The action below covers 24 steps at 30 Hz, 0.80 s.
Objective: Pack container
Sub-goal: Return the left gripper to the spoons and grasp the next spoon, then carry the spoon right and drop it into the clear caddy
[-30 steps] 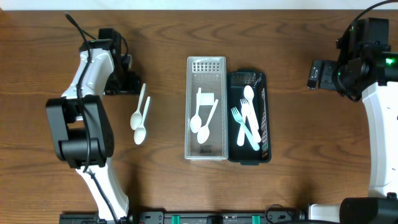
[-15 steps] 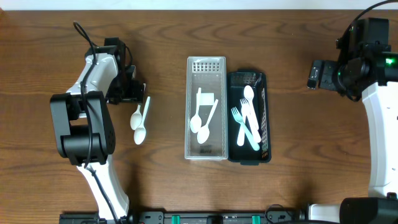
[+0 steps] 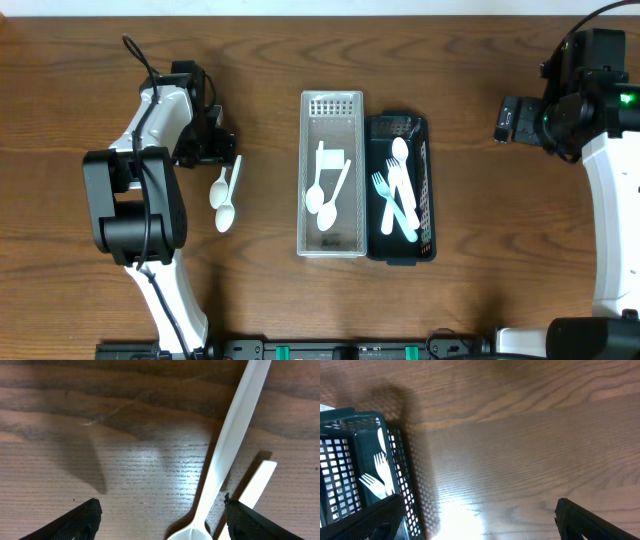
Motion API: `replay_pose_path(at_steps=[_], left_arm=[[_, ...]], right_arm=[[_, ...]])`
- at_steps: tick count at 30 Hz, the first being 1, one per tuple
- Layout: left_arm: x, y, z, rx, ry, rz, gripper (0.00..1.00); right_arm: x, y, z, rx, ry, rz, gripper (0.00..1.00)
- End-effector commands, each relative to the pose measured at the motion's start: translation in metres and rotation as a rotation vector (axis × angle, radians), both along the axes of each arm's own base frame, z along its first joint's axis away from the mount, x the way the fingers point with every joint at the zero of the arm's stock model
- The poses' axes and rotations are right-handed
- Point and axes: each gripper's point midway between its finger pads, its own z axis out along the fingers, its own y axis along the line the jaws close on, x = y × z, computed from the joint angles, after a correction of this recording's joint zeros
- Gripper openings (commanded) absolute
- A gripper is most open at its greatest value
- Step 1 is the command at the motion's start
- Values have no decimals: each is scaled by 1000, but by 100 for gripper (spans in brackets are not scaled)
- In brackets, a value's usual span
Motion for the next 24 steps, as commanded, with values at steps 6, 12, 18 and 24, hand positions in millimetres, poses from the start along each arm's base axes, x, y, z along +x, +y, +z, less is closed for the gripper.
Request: replay_pose_path(at_steps=[6,12,18,24], left_arm=[[-13,-2,-16,-10,49,-17,81],[-18,-2,-23,-11,60,-17,81],[-18,-2,-23,-11,59,-16,38],[-18,-2,-23,-11,59,-16,19]], right_arm=[[1,-2,-3,0,9,4,99],[1,-2,-3,0,9,4,99],[0,-2,-3,0,11,4,99],[0,-2,-3,0,11,4,99]])
